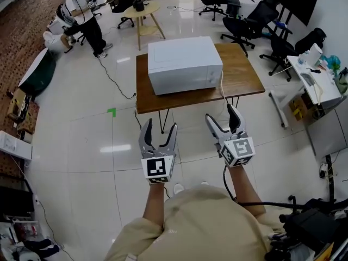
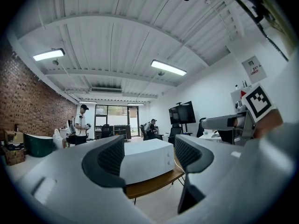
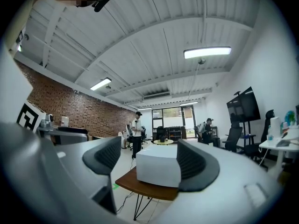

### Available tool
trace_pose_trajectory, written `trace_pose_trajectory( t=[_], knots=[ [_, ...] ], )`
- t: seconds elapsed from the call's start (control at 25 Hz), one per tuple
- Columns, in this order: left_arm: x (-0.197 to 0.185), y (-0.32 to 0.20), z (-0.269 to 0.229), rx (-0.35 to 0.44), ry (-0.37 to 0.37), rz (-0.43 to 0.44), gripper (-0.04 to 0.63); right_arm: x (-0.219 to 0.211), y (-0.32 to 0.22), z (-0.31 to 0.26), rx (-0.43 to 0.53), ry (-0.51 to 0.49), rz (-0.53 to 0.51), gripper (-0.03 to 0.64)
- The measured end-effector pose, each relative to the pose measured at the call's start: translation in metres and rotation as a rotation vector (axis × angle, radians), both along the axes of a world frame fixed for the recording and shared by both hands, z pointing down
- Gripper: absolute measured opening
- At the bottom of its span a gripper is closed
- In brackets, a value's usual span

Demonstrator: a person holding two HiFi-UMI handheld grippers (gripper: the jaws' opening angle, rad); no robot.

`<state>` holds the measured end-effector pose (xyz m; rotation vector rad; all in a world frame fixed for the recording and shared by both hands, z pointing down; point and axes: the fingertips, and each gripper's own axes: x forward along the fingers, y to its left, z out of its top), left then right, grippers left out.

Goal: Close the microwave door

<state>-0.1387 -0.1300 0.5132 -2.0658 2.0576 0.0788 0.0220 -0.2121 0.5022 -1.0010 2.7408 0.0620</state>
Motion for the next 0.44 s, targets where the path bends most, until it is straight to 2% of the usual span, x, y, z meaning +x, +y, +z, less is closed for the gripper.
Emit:
trace_pose_trajectory(
  t=[0.44],
  knots=[
    [-0.020, 0.000, 0.009, -0.013, 0.000, -0.006, 0.324, -0.025, -0.003, 0.009, -0.009, 0.014, -0.025, 0.364]
  ],
)
